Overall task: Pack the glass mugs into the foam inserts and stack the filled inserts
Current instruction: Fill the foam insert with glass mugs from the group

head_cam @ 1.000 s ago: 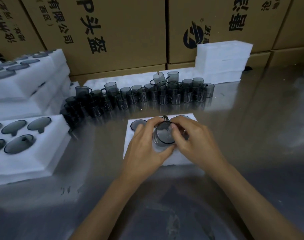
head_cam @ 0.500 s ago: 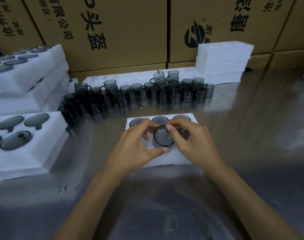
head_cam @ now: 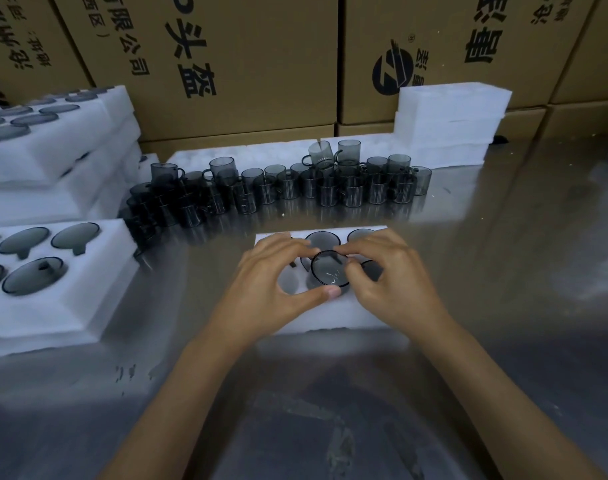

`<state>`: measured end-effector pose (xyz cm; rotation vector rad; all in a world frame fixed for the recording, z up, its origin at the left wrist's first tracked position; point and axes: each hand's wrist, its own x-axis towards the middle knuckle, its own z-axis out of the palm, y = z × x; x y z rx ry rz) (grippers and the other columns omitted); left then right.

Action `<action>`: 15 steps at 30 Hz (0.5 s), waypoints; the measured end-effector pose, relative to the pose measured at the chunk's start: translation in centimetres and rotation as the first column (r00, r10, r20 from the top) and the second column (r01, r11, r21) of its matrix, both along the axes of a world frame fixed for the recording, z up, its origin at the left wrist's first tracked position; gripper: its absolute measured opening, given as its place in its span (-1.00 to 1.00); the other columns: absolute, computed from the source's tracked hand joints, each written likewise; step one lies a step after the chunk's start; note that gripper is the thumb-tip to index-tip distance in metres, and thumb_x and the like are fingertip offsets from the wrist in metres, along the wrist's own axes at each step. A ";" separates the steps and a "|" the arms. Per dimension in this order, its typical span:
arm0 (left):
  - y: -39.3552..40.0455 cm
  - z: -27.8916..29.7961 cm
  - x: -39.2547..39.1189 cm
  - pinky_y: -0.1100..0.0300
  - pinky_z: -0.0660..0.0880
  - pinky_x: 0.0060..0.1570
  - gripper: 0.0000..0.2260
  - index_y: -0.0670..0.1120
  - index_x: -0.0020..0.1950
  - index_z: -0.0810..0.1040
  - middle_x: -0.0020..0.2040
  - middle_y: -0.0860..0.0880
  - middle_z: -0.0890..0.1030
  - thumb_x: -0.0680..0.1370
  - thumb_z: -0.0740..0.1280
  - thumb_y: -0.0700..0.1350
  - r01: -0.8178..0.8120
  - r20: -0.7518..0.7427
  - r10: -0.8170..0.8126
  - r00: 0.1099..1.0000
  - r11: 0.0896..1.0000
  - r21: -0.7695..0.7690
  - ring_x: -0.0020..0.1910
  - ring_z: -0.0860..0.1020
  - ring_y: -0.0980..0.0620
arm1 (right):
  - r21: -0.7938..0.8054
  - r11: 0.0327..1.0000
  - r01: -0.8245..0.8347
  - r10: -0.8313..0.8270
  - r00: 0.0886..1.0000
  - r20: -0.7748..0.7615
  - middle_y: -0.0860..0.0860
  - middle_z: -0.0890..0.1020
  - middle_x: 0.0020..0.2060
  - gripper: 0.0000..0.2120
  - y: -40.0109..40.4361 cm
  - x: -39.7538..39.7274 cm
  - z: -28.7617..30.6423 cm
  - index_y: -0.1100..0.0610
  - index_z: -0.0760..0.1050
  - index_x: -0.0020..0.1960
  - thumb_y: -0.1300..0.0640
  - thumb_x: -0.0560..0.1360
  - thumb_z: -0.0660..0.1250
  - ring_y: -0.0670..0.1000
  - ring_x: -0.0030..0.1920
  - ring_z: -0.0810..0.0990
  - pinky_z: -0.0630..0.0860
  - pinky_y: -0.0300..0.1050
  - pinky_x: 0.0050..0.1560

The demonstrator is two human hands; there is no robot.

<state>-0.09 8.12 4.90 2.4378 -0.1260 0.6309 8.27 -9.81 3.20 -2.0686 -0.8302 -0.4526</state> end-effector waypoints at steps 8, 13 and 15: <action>0.1 -0.1 0.0 0.20 0.42 0.23 -0.53 0.04 0.23 0.59 0.10 0.24 0.58 0.40 0.49 0.20 0.037 -0.089 -0.040 0.995 0.999 -0.025 0.15 0.52 0.23 | -0.033 0.999 0.005 -0.003 0.999 0.051 -0.11 0.69 -0.14 -0.71 0.1 -0.2 0.3 0.11 0.69 0.02 0.14 0.43 0.24 -0.06 0.09 0.52 0.53 -0.07 0.08; 0.8 -0.7 0.0 0.43 0.34 0.23 -0.47 0.12 0.26 0.52 0.21 0.31 0.54 0.37 0.37 0.33 0.082 -0.176 -0.100 0.979 0.991 -0.107 0.23 0.46 0.38 | -0.076 0.996 0.045 -0.034 0.991 0.133 -0.12 0.68 -0.13 -0.76 0.2 -0.6 0.3 0.12 0.67 -0.04 0.14 0.42 0.25 -0.06 0.07 0.52 0.52 -0.12 0.01; 1.2 -1.0 0.1 0.22 0.36 0.35 -0.47 0.11 0.29 0.50 0.23 0.29 0.54 0.41 0.37 0.34 0.082 -0.206 -0.099 0.973 0.992 -0.093 0.29 0.46 0.30 | -0.098 0.994 0.054 -0.039 0.988 0.147 -0.14 0.68 -0.10 -0.74 0.3 -0.6 0.2 0.12 0.67 -0.03 0.12 0.43 0.24 -0.07 0.08 0.51 0.49 -0.17 -0.01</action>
